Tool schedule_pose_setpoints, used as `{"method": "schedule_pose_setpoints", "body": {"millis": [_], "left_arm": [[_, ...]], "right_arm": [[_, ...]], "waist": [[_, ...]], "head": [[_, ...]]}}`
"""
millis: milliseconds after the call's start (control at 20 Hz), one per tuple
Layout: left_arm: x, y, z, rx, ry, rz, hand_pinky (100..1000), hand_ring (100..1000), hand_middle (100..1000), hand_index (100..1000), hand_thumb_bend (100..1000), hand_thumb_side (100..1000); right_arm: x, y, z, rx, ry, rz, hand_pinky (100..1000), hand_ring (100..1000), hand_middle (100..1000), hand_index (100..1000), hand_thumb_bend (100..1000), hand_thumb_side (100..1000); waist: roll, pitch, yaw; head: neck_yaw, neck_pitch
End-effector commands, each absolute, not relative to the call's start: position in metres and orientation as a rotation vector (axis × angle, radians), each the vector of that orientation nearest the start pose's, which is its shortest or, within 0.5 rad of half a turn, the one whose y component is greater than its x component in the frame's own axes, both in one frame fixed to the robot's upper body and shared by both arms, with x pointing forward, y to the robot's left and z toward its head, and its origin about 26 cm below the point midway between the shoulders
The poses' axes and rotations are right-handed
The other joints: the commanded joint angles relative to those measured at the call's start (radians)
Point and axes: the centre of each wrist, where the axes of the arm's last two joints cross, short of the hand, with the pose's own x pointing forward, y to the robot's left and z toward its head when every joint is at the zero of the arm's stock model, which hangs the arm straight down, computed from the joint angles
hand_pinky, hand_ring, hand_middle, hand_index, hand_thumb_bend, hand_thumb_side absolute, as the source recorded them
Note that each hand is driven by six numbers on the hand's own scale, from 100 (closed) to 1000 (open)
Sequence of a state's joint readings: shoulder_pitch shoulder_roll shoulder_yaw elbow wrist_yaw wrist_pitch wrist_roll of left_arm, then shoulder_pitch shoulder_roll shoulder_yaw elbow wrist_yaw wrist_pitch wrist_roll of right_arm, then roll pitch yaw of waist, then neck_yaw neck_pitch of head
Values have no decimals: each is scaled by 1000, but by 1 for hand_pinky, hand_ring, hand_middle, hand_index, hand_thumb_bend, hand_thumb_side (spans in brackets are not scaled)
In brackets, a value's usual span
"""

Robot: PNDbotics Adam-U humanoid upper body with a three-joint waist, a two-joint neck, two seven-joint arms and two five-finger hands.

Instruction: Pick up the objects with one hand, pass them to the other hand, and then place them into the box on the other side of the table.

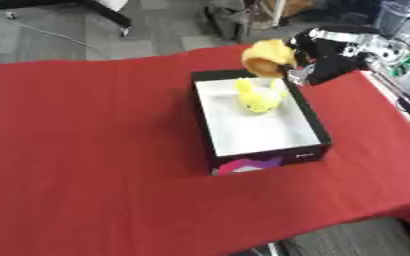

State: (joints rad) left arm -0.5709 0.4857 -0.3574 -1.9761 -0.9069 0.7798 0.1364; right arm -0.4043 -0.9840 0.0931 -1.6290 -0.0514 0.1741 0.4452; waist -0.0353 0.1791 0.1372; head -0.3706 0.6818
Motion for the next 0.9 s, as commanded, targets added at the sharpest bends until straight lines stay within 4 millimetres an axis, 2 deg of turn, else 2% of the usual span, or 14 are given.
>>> {"method": "schedule_pose_setpoints", "body": {"millis": [50, 200, 350, 450, 550, 700, 800, 900], "left_arm": [[303, 188, 255, 1437, -1845, -489, 693, 614, 626, 830, 308, 486], [304, 190, 258, 1456, -1857, -461, 693, 615, 627, 830, 295, 485], [304, 192, 260, 1467, -1864, -437, 694, 615, 627, 829, 307, 482], [304, 193, 261, 1472, -1868, -425, 694, 616, 628, 829, 307, 482], [305, 194, 263, 1481, -1871, -415, 696, 617, 629, 828, 310, 476], [305, 194, 266, 1502, -1880, -405, 697, 619, 631, 828, 317, 468], [305, 194, 268, 1512, -1885, -399, 697, 619, 632, 828, 317, 467], [305, 195, 268, 1519, -1884, -392, 697, 619, 632, 828, 316, 466]], "right_arm": [[337, -406, 255, -545, -1443, 1111, 833, 843, 321, 598, 100, 230], [341, -411, 247, -563, -1445, 1149, 849, 872, 377, 659, 100, 205], [345, -416, 240, -575, -1438, 1200, 866, 919, 454, 736, 100, 228], [347, -419, 235, -578, -1435, 1242, 879, 942, 494, 779, 100, 202], [349, -423, 230, -591, -1425, 1282, 904, 997, 582, 874, 100, 194], [352, -426, 226, -616, -1412, 1348, 962, 1000, 710, 1000, 100, 175], [353, -427, 224, -628, -1406, 1397, 997, 1000, 779, 1000, 100, 246], [354, -428, 224, -640, -1401, 1439, 1000, 1000, 803, 1000, 100, 246]], "waist": [[-1, -10, 2], [-2, -8, 7], [-3, -5, 12], [-3, -2, 15], [-3, 0, 16], [-3, 4, 16], [-4, 5, 16], [-3, 7, 16]], "head": [[-17, -17], [-28, -18], [-30, -20], [-28, -19], [-23, -20], [-16, -18], [-13, -16], [-11, -15]]}}
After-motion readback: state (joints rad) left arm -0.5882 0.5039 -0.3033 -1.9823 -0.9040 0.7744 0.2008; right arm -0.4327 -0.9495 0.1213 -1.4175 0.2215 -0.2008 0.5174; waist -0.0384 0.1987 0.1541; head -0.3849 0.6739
